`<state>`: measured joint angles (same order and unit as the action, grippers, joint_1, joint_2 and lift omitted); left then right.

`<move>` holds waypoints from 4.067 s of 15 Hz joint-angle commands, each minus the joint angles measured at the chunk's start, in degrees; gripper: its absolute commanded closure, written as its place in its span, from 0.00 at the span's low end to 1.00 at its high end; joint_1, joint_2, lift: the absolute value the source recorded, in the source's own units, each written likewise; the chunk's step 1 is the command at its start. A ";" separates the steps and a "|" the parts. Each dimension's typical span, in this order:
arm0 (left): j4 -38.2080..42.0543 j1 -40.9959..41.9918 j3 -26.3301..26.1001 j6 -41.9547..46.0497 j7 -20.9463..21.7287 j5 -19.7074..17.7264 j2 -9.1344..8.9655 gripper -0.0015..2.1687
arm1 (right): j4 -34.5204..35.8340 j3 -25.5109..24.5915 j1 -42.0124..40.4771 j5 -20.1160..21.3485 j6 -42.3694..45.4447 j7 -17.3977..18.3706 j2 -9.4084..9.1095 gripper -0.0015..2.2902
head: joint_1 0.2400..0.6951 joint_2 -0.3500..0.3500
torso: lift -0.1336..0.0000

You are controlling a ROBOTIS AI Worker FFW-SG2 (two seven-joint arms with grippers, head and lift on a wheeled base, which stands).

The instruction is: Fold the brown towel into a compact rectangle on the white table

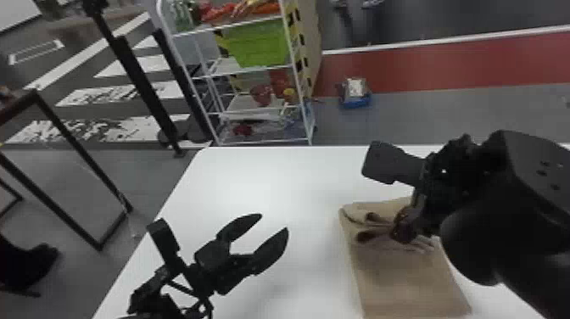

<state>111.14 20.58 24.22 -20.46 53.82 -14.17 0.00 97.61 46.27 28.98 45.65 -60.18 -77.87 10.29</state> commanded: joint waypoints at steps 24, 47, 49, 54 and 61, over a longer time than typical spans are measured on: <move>-12.70 -12.15 -17.81 0.81 -12.77 21.20 -0.15 0.06 | 6.10 -13.84 -1.47 -4.69 0.62 -0.45 -1.14 0.64 | 1.00 0.72 | 0.07; -16.04 -13.29 -15.52 3.80 -13.56 24.98 -0.15 0.06 | 21.66 -6.28 -8.59 -6.98 -9.92 -0.45 8.00 0.64 | 1.00 0.77 | 0.07; -16.04 -13.02 -15.00 4.15 -13.39 24.89 -0.15 0.06 | 22.98 -6.11 -8.59 -7.42 -10.27 -0.45 8.70 0.64 | 1.00 0.78 | 0.07; -15.87 -12.32 -14.56 5.90 -13.21 24.89 -0.15 0.06 | 23.59 -3.38 -9.82 -6.98 -10.27 -0.45 11.42 0.64 | 1.00 0.79 | 0.07; -15.78 -12.15 -14.64 6.43 -13.04 24.89 -0.15 0.06 | 23.06 -1.10 -11.93 -5.13 -10.45 -0.45 11.86 0.64 | 1.00 0.79 | 0.07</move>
<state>95.36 8.37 9.58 -14.04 40.78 10.72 0.00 120.84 45.07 17.14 40.33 -70.48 -77.87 22.10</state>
